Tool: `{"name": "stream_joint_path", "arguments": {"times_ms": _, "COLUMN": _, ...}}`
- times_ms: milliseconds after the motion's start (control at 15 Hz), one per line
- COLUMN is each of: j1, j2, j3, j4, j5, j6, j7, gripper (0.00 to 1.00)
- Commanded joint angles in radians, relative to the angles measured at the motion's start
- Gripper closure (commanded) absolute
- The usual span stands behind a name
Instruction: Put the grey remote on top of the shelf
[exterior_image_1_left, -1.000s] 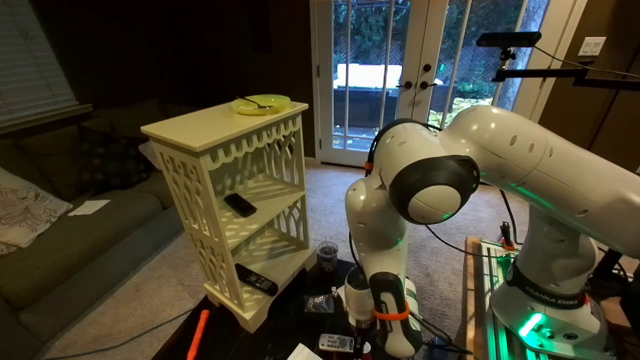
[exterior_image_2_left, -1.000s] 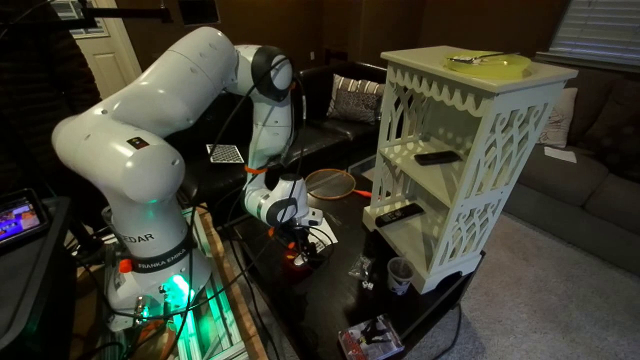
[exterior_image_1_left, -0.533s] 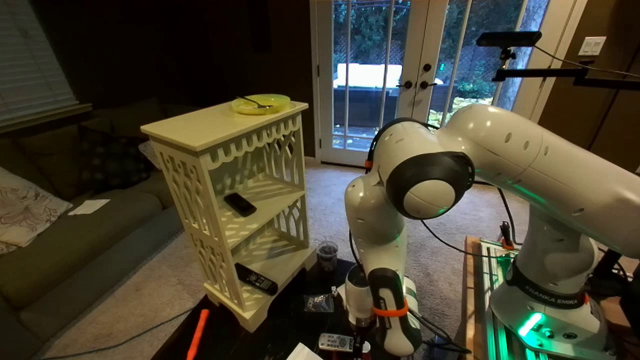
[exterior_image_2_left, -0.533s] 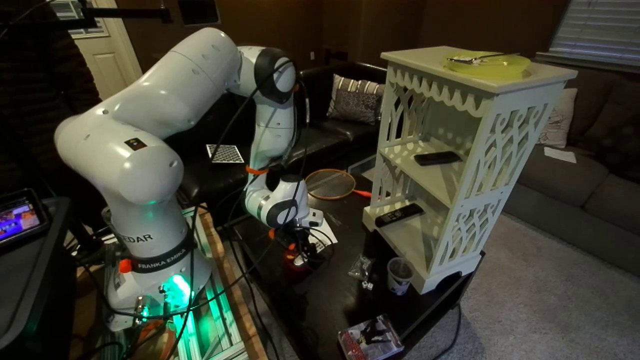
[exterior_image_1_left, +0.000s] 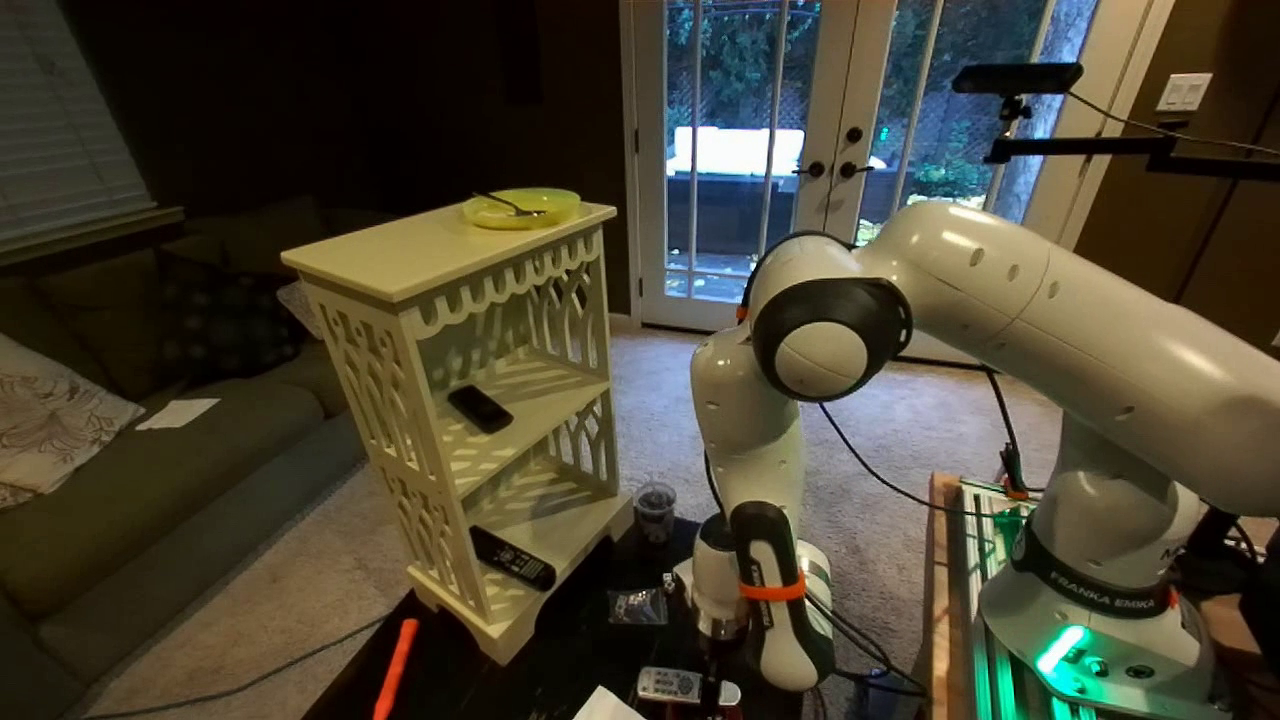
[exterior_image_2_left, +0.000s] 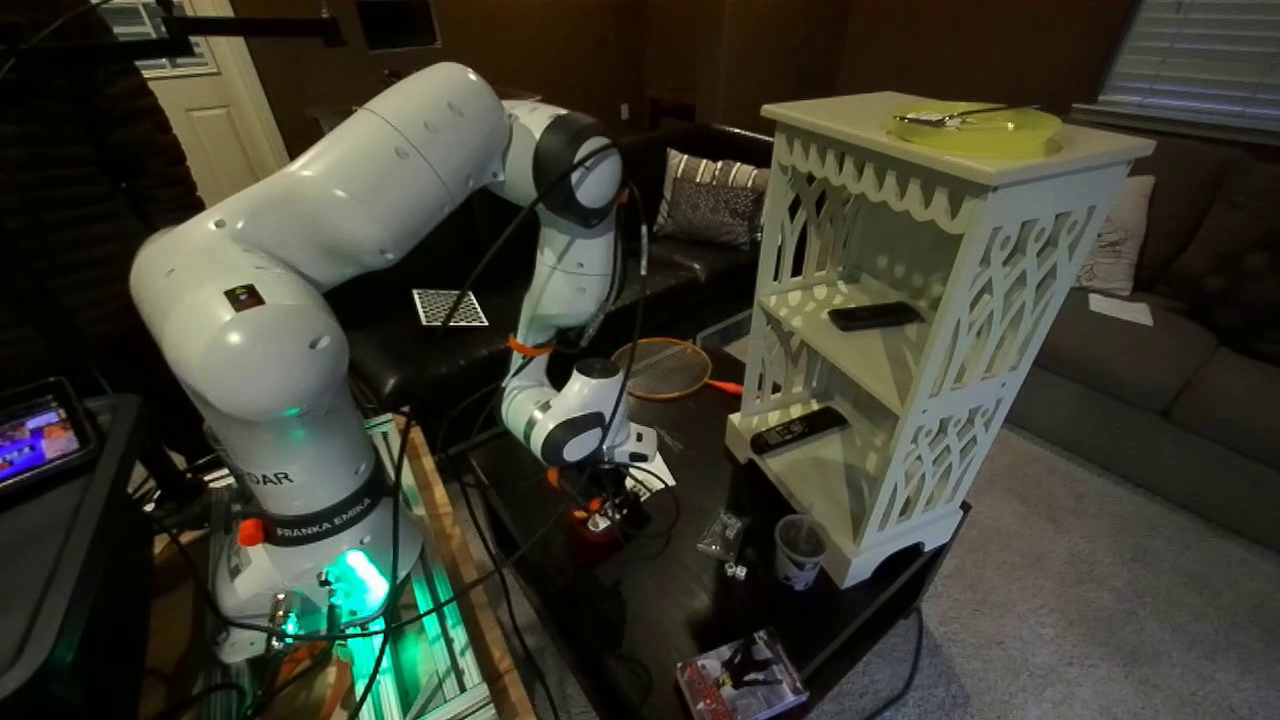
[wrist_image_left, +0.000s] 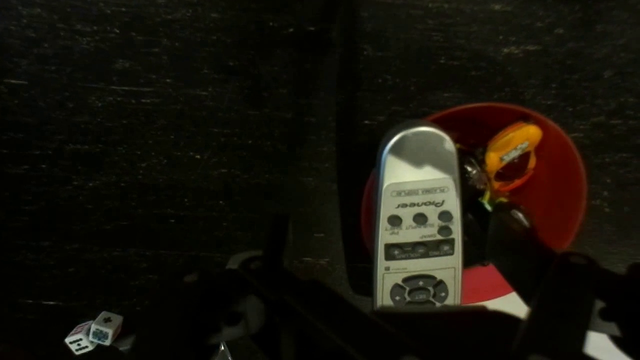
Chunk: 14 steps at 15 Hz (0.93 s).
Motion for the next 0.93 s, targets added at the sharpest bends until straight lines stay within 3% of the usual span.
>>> {"name": "stream_joint_path", "arguments": {"times_ms": 0, "j1": -0.129, "j2": 0.036, "j3": 0.06, "j4": 0.027, "j5": -0.084, "j6": 0.013, "j7": -0.049, "gripper": 0.0}}
{"name": "stream_joint_path", "arguments": {"times_ms": 400, "j1": -0.226, "j2": 0.062, "j3": 0.097, "j4": 0.04, "j5": -0.132, "j6": 0.025, "j7": -0.074, "gripper": 0.0}}
{"name": "stream_joint_path", "arguments": {"times_ms": 867, "j1": -0.237, "j2": 0.101, "j3": 0.117, "j4": 0.081, "j5": -0.155, "j6": 0.008, "j7": -0.089, "gripper": 0.03}}
